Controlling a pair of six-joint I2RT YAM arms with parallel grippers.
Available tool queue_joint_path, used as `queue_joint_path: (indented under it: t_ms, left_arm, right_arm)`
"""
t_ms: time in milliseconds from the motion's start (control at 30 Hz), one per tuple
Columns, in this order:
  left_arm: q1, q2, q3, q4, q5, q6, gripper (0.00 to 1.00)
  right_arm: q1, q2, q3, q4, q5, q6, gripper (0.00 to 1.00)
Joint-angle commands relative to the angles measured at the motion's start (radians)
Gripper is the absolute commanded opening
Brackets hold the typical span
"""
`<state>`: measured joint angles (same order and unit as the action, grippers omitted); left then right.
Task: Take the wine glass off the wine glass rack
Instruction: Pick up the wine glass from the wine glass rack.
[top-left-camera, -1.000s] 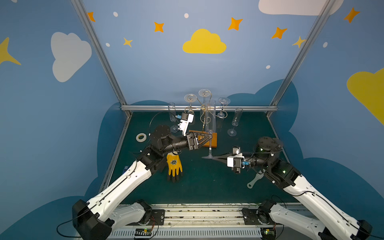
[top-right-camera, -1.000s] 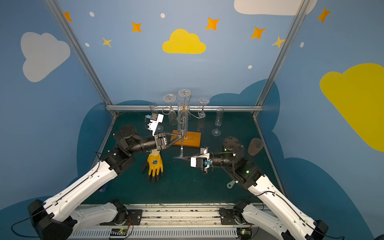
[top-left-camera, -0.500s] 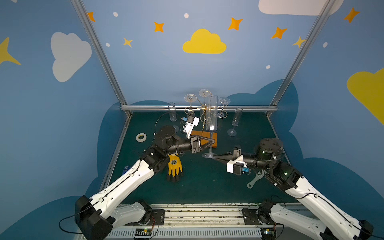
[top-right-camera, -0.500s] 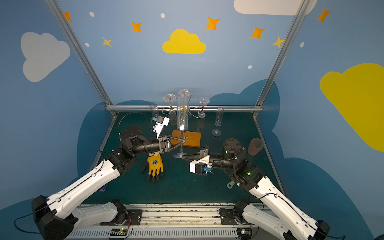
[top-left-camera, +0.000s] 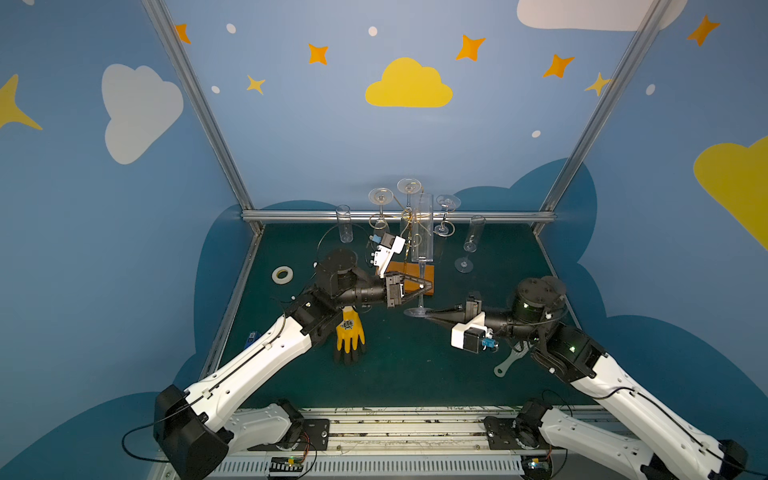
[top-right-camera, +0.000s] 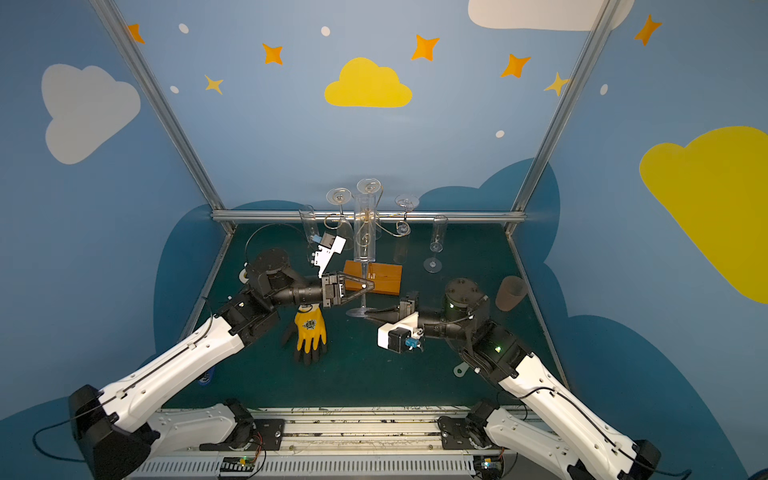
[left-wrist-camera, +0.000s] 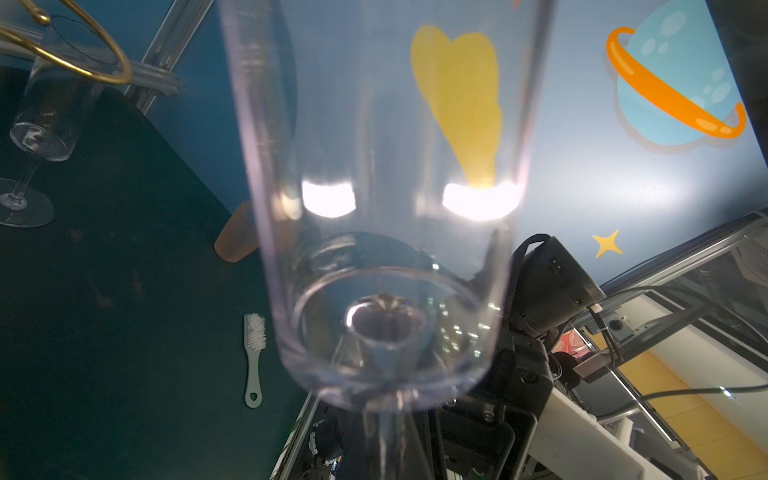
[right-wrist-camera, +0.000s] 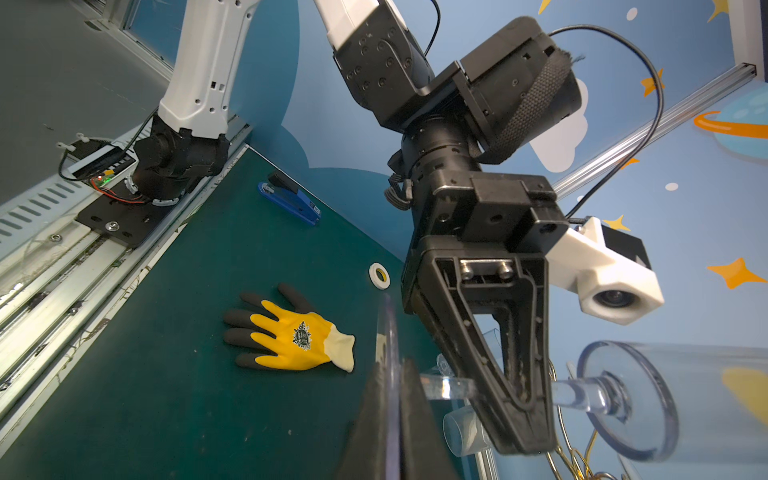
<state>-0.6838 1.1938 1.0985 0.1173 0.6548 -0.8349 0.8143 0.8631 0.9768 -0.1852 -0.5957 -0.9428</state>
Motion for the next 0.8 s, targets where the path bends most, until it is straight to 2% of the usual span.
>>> queue_joint_path:
  t_ms: [0, 33, 300, 467, 533, 767]
  left_arm:
    - [-0.003, -0.007, 0.016, 0.017, -0.011, 0.002, 0.03]
    - [-0.004, -0.011, 0.014, 0.019, -0.019, 0.005, 0.03]
    - [-0.004, -0.048, -0.003, 0.02, -0.092, 0.056, 0.03]
    - [-0.003, -0.085, 0.002, -0.049, -0.161, 0.162, 0.03]
    - [-0.003, -0.102, 0.007, -0.102, -0.202, 0.231, 0.03]
    - [-0.005, -0.172, 0.021, -0.275, -0.358, 0.517, 0.03]
  right_arm:
    - [0.013, -0.01, 0.001, -0.012, 0.017, -0.016, 0.71]
    - [0.014, -0.011, -0.001, -0.01, 0.027, -0.009, 0.93]
    - [0.015, -0.049, -0.046, 0.072, 0.087, 0.046, 0.94]
    - [0.015, -0.076, -0.082, 0.167, 0.154, 0.103, 0.94]
    - [0.015, -0.087, -0.099, 0.226, 0.209, 0.153, 0.94]
    - [0.013, -0.09, -0.092, 0.374, 0.491, 0.505, 0.94]
